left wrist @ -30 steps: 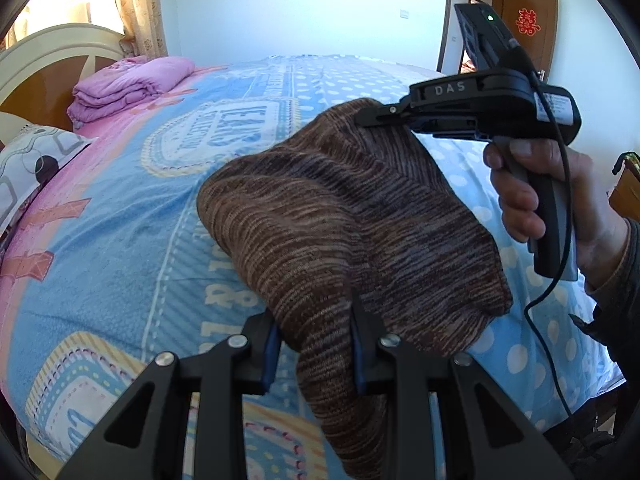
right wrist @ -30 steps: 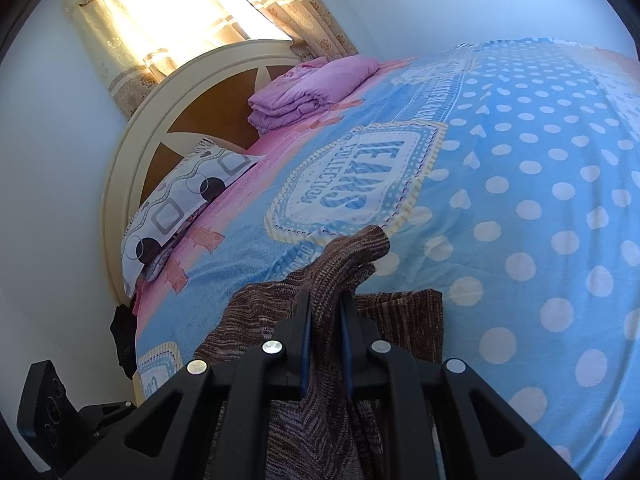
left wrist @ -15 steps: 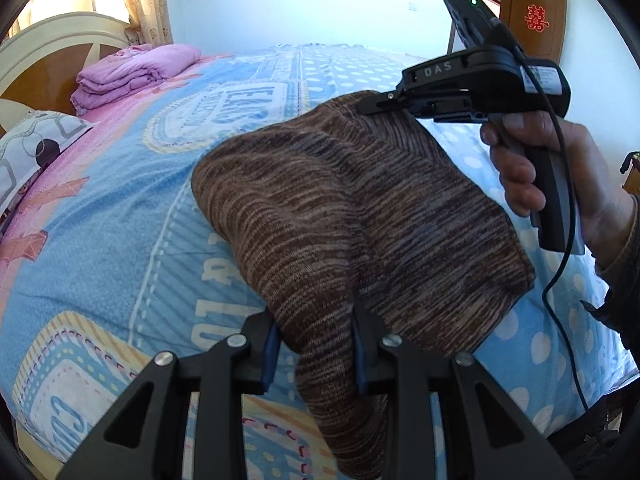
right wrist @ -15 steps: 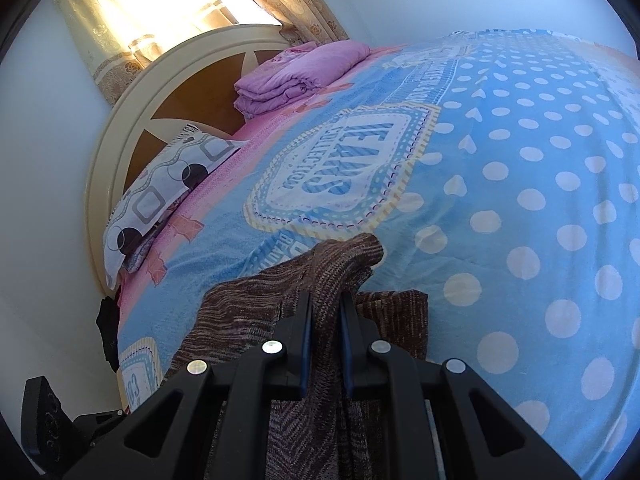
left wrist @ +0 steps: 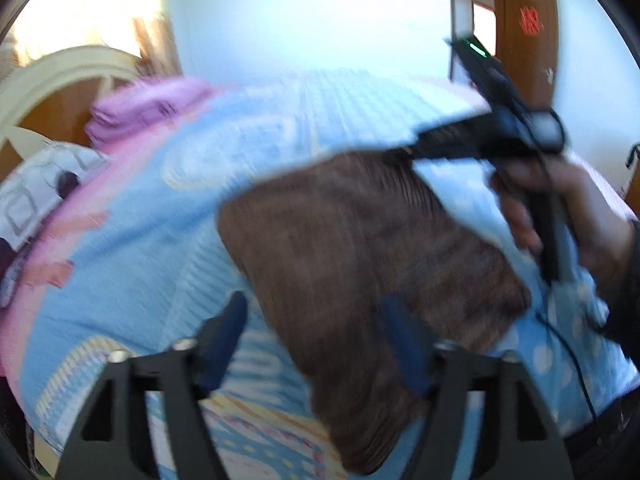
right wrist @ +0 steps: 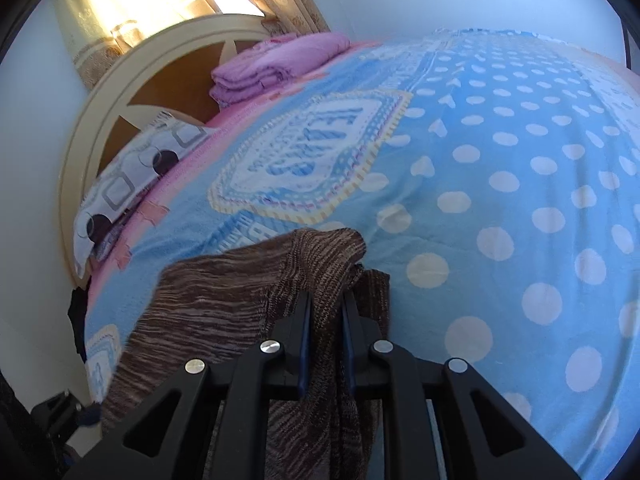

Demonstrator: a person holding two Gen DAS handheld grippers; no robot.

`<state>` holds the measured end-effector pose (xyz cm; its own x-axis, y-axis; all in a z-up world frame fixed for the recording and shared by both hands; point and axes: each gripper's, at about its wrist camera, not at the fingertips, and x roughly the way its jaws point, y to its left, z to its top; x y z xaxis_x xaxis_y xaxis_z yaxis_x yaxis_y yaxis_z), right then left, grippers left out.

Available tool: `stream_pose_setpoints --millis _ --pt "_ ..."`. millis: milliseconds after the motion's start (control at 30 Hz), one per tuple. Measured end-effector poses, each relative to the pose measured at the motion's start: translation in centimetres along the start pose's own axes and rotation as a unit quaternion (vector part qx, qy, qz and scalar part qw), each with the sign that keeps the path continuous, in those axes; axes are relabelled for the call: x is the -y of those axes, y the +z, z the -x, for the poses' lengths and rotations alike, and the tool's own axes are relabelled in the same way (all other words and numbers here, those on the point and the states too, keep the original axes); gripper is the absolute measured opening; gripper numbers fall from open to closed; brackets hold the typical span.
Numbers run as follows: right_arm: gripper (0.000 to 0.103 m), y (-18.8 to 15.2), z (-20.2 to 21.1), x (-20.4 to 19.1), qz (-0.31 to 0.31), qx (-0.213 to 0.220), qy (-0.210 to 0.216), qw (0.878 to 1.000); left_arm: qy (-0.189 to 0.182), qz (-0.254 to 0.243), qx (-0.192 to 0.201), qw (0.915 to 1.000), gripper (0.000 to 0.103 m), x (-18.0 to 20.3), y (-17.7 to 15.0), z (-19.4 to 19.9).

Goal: Fold small clothes

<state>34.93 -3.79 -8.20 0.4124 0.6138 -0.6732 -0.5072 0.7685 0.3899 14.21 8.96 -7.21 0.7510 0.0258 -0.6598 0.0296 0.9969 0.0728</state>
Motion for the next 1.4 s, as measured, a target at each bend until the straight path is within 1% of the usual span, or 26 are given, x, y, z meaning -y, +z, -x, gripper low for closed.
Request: stream_pose_setpoints --millis 33,67,100,133,200,267,300,367,400,433,467,533,567,600,633,667,700,733,767,800,967,1100,1400 --pt "0.024 -0.2 1.0 -0.5 0.004 0.010 0.006 1.000 0.009 0.000 0.006 0.9999 0.081 -0.2 0.2 0.0" --pt "0.034 -0.6 2.0 -1.1 0.010 0.017 0.020 1.000 0.022 0.004 0.006 0.9997 0.081 -0.7 0.5 -0.5" --pt "0.037 -1.0 2.8 -1.8 0.018 0.021 0.030 0.999 0.031 0.008 0.005 0.9995 0.081 -1.0 0.5 -1.1" --pt "0.038 -1.5 3.2 -2.4 0.025 0.021 0.034 0.999 0.044 0.013 0.003 0.9989 0.081 -1.4 0.4 -1.9" --pt "0.038 -3.2 3.7 -3.8 0.043 -0.002 0.059 0.997 0.064 0.020 -0.019 0.9976 0.081 -1.8 -0.1 -3.8" --pt "0.038 -5.0 3.3 -4.6 0.052 -0.030 0.077 0.995 0.061 0.019 -0.033 0.9974 0.082 -2.0 -1.2 -5.2" --pt "0.038 -5.9 3.1 -4.7 0.056 -0.041 0.069 0.995 0.064 0.021 -0.036 0.9971 0.082 -1.9 -1.6 -5.6" --pt "0.038 -7.9 2.3 -3.7 0.052 -0.062 0.018 0.997 0.059 0.045 -0.028 0.9969 0.083 -2.4 -2.1 -5.7" --pt "0.038 -8.7 2.3 -2.9 0.044 -0.061 0.013 0.997 0.057 0.053 -0.028 0.9966 0.085 -2.5 -2.2 -5.7" --pt "0.038 -9.2 2.7 -2.4 0.036 -0.044 0.027 0.998 0.061 0.059 -0.027 0.9960 0.091 -2.8 -2.2 -5.6" --pt "0.038 -9.5 3.1 -2.1 0.025 -0.041 0.033 0.998 0.069 0.064 -0.027 0.9952 0.093 -3.0 -2.2 -5.5" --pt "0.038 -9.7 3.9 -2.1 0.015 -0.033 0.037 0.999 0.066 0.072 -0.032 0.9947 0.093 -3.6 -2.1 -4.7" --pt "0.038 -9.8 4.4 -2.4 0.014 -0.031 0.030 0.999 0.060 0.076 -0.035 0.9947 0.093 -3.5 -2.2 -4.0" --pt "0.038 -10.1 5.3 -2.8 0.018 -0.021 0.014 1.000 0.056 0.079 -0.038 0.9946 0.093 -3.7 -2.2 -3.2" --pt "0.038 -10.4 6.0 -3.2 0.021 -0.005 0.001 1.000 0.055 0.079 -0.037 0.9946 0.093 -3.8 -2.2 -2.7" --pt "0.041 -10.8 7.2 -3.9 0.027 0.012 -0.020 0.999 0.052 0.080 -0.029 0.9950 0.093 -3.6 -2.3 -1.7" --pt "0.048 -11.0 7.8 -4.2 0.030 0.023 -0.032 0.999 0.048 0.079 -0.019 0.9955 0.096 -3.6 -2.3 -0.6" --pt "0.052 -11.3 8.7 -4.8 0.033 0.039 -0.048 0.998 0.047 0.079 -0.010 0.9957 0.098 -3.6 -2.2 0.3" --pt "0.058 -11.7 9.8 -5.3 0.037 0.056 -0.057 0.996 0.047 0.079 -0.001 0.9958 0.099 -3.7 -2.0 0.9" --pt "0.060 -12.1 10.8 -6.1 0.046 0.073 -0.057 0.995 0.047 0.079 0.009 0.9958 0.099 -3.6 -1.8 1.7" --pt "0.061 -12.4 13.5 -8.5 0.080 0.111 -0.063 0.989 0.035 0.077 0.033 0.9959 0.099 -3.2 -0.7 3.5" --pt "0.061 -12.4 14.7 -9.4 0.091 0.125 -0.066 0.986 0.031 0.074 0.039 0.9960 0.099 -2.8 -0.5 4.1" --pt "0.061 -12.8 14.4 -9.7 0.088 0.123 -0.064 0.986 0.030 0.076 0.035 0.9961 0.099 -2.7 -0.7 4.0"
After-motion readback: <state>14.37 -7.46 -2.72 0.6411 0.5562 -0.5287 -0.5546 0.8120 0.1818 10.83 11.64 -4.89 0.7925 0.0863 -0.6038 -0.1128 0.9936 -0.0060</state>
